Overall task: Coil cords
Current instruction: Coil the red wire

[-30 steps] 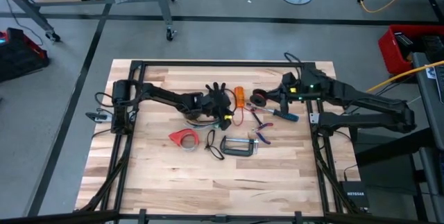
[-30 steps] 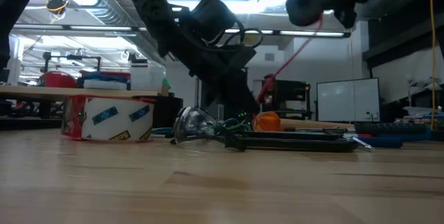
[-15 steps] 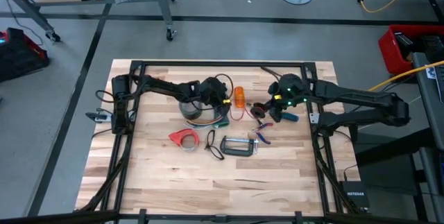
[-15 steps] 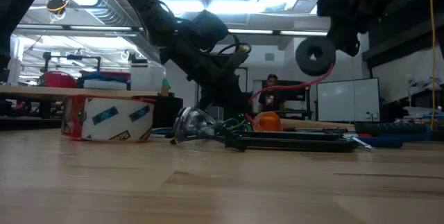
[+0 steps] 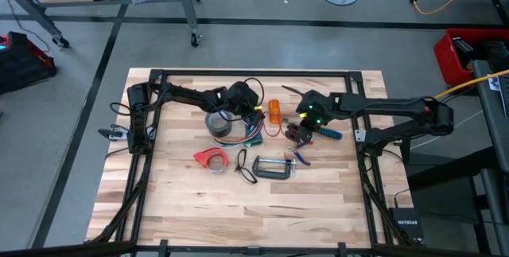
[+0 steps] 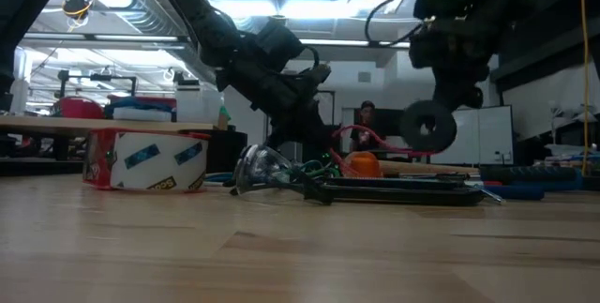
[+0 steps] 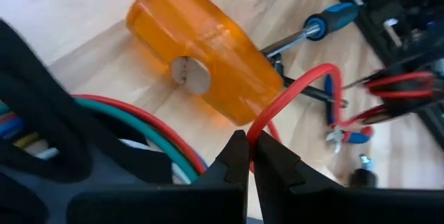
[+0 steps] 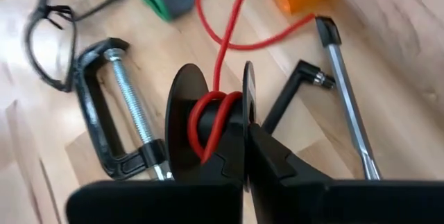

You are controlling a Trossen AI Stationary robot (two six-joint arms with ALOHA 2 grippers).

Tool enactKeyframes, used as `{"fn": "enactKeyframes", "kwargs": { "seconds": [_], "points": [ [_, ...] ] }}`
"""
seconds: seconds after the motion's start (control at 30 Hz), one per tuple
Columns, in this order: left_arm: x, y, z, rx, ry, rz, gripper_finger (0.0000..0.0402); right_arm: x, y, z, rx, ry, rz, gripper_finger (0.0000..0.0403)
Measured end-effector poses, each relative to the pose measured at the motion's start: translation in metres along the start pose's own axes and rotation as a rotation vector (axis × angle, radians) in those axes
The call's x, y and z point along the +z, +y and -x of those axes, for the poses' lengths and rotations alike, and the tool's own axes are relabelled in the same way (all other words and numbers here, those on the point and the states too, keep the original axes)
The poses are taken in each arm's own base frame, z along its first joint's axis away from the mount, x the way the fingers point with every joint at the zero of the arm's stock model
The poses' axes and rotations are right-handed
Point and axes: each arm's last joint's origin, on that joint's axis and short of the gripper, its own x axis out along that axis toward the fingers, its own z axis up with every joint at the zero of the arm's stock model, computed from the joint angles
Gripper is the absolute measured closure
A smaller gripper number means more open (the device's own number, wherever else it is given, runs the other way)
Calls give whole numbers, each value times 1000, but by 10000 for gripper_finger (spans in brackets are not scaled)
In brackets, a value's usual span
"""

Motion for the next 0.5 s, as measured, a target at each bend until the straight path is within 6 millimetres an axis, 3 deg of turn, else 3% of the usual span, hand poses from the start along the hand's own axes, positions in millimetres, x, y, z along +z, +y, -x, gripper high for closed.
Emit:
{"fn": "enactKeyframes", "kwargs": {
  "seconds": [0.5],
  "points": [
    [16, -11, 3, -232, -64, 121, 401, 1, -2, -9, -28, 21, -131, 397]
  ]
}}
